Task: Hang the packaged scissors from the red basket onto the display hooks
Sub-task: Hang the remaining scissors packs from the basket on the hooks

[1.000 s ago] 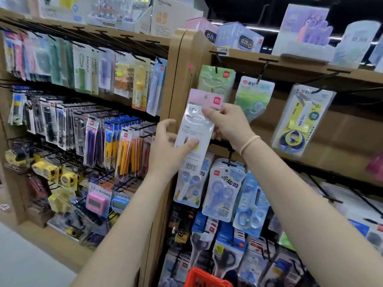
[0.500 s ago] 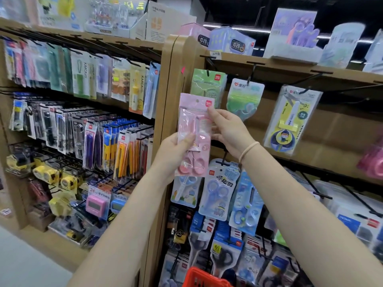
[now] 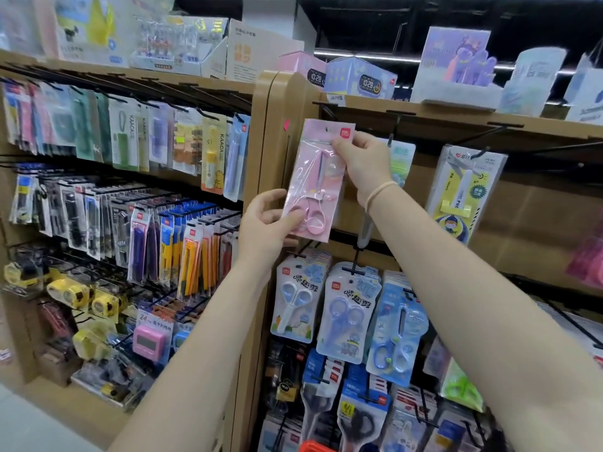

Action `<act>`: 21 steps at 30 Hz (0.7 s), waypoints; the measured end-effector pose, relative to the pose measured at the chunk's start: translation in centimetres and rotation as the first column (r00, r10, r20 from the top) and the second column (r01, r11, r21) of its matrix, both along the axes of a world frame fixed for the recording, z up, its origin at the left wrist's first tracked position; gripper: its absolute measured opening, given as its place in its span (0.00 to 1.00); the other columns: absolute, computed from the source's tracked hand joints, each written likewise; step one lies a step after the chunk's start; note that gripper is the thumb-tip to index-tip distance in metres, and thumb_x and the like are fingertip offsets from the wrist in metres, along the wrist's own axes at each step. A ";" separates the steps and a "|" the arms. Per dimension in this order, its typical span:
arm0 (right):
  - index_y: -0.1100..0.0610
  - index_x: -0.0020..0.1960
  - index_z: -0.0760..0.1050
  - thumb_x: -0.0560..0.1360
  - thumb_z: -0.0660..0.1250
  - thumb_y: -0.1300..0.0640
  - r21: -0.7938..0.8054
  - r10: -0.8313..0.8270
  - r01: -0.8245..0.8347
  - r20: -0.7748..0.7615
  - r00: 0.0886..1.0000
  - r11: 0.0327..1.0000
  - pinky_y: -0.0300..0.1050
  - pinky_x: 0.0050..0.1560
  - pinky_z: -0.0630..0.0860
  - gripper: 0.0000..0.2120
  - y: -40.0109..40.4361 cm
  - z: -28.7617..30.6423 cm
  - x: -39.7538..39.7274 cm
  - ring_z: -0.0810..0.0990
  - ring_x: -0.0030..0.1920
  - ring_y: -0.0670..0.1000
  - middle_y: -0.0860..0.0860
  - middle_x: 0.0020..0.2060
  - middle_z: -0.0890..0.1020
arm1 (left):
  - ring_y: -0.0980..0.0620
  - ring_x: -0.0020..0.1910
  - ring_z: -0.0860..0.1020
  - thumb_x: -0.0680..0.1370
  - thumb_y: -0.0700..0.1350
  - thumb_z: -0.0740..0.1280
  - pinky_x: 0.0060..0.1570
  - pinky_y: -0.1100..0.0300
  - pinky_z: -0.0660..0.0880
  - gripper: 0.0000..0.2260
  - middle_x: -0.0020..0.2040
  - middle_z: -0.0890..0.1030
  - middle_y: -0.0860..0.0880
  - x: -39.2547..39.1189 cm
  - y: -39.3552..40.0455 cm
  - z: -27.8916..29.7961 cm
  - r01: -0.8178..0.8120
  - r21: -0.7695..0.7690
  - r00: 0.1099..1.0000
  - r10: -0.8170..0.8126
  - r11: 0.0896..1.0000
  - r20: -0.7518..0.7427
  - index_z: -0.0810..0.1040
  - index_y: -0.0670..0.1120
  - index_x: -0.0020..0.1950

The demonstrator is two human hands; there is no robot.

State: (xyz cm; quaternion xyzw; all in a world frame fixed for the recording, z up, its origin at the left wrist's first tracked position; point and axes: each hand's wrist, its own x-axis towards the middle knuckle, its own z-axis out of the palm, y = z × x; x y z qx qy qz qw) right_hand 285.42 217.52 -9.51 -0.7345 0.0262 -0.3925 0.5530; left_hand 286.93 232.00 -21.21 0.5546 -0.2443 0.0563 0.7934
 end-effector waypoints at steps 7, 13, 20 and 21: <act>0.64 0.48 0.83 0.79 0.70 0.54 -0.042 -0.101 0.101 -0.007 0.995 0.994 0.59 0.53 0.81 0.12 0.0 1.3 2.2 0.86 0.48 0.59 0.61 0.47 0.86 | 0.50 0.45 0.87 0.78 0.41 0.74 0.38 0.62 0.81 0.18 0.46 0.86 0.48 1.7 -1.0 0.4 -0.056 -0.022 0.998 0.056 0.998 0.008 0.75 0.49 0.66; 0.57 0.44 0.83 0.79 0.70 0.55 -0.091 -0.109 0.106 -0.029 0.994 0.990 0.56 0.51 0.83 0.08 -0.8 1.4 2.9 0.86 0.47 0.56 0.56 0.43 0.87 | 0.51 0.46 0.86 0.78 0.43 0.74 0.40 0.60 0.82 0.17 0.47 0.87 0.48 2.3 -1.8 -0.4 -0.082 -0.017 0.997 0.082 0.997 -0.001 0.75 0.54 0.64; 0.55 0.56 0.75 0.78 0.71 0.53 -0.387 -0.263 0.296 0.138 0.955 0.873 0.37 0.47 0.78 0.10 -1.9 0.1 2.4 0.78 0.43 0.45 0.48 0.44 0.80 | 0.60 0.48 0.81 0.79 0.49 0.73 0.46 0.68 0.78 0.18 0.53 0.81 0.53 2.4 -2.5 -1.5 -0.367 0.130 0.922 0.342 0.921 0.178 0.75 0.52 0.67; 0.56 0.59 0.73 0.77 0.71 0.53 -0.450 -0.282 0.350 0.213 0.935 0.821 0.37 0.47 0.76 0.13 -2.2 -0.4 2.1 0.77 0.45 0.46 0.50 0.46 0.79 | 0.60 0.51 0.78 0.79 0.49 0.73 0.49 0.71 0.74 0.19 0.56 0.78 0.52 2.2 -2.6 -1.8 -0.480 0.165 0.857 0.421 0.862 0.296 0.75 0.49 0.68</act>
